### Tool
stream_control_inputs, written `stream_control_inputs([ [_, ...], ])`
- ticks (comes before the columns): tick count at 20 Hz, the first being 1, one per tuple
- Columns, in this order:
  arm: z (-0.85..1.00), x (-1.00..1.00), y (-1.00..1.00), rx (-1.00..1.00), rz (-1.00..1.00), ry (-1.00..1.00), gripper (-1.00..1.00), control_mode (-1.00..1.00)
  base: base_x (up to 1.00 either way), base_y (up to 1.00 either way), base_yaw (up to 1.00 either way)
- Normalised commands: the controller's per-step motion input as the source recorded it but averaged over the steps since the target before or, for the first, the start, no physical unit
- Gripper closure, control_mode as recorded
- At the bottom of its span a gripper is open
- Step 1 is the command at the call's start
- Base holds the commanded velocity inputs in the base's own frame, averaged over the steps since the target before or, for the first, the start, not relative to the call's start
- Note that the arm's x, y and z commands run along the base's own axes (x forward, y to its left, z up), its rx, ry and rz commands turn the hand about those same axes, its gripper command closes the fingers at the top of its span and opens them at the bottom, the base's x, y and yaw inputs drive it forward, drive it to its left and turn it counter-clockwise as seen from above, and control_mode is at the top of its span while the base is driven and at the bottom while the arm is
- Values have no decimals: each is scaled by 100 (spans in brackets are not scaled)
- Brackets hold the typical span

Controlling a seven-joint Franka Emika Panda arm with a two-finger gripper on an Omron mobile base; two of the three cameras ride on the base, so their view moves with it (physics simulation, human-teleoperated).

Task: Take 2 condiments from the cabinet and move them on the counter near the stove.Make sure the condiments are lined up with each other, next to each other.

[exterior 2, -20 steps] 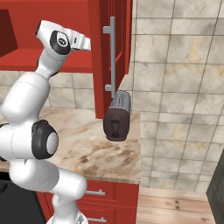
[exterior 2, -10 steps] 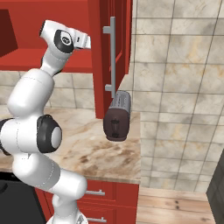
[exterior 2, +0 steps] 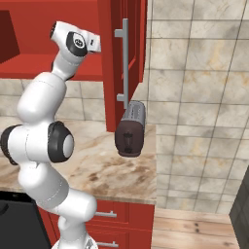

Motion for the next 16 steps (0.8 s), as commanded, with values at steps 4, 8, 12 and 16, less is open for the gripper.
stream_control_inputs([
  [4, 0, 22, -3, 0, 0, 0, -100, -100, 0, 0, 0],
  [8, 0, 19, 0, 0, 0, 0, -100, -100, 0, 0, 0],
  [12, 0, 16, -2, 0, 0, 0, -100, -100, 0, 0, 0],
  [16, 0, 12, -4, 0, 0, 0, -100, -100, 0, 0, 0],
])
